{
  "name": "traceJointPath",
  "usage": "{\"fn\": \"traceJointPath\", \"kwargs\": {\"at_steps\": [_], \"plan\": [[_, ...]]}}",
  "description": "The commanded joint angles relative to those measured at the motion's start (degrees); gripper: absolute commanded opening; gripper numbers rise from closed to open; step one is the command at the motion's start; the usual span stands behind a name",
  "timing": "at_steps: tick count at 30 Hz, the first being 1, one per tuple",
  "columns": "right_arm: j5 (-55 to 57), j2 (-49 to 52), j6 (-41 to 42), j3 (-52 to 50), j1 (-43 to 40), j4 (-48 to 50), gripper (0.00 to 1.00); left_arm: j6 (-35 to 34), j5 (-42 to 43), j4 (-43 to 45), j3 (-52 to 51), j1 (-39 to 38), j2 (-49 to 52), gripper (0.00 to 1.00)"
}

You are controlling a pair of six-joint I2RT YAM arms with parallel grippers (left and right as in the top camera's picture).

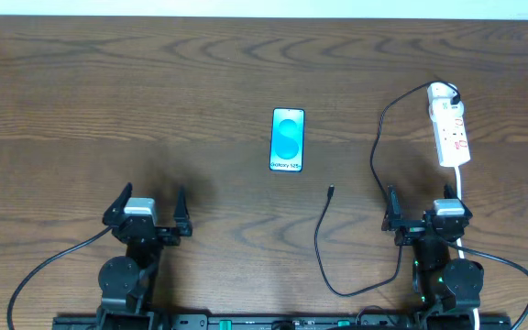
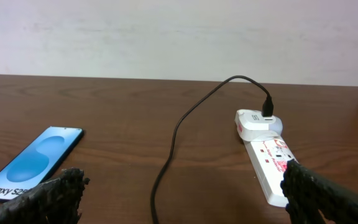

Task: Plug charger to phone and switch on socket

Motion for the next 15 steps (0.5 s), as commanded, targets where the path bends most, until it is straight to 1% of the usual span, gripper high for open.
{"fn": "traceJointPath", "kwargs": {"at_steps": [1, 5, 15], "plan": [[0.46, -0.31, -0.63, -0.09, 0.39, -0.24, 0.99, -0.11, 2.82, 2.32, -0.83, 0.31, -0.39, 0.98], [0.46, -0.31, -0.63, -0.09, 0.39, -0.24, 0.99, -1.66, 2.82, 5.44, -0.02, 0.31, -0.39, 0.98], [0.46, -0.31, -0.63, -0.09, 0.39, -0.24, 0.99, -2.25, 2.62, 5.57, 4.83, 0.31, 0.79, 0.98]]}}
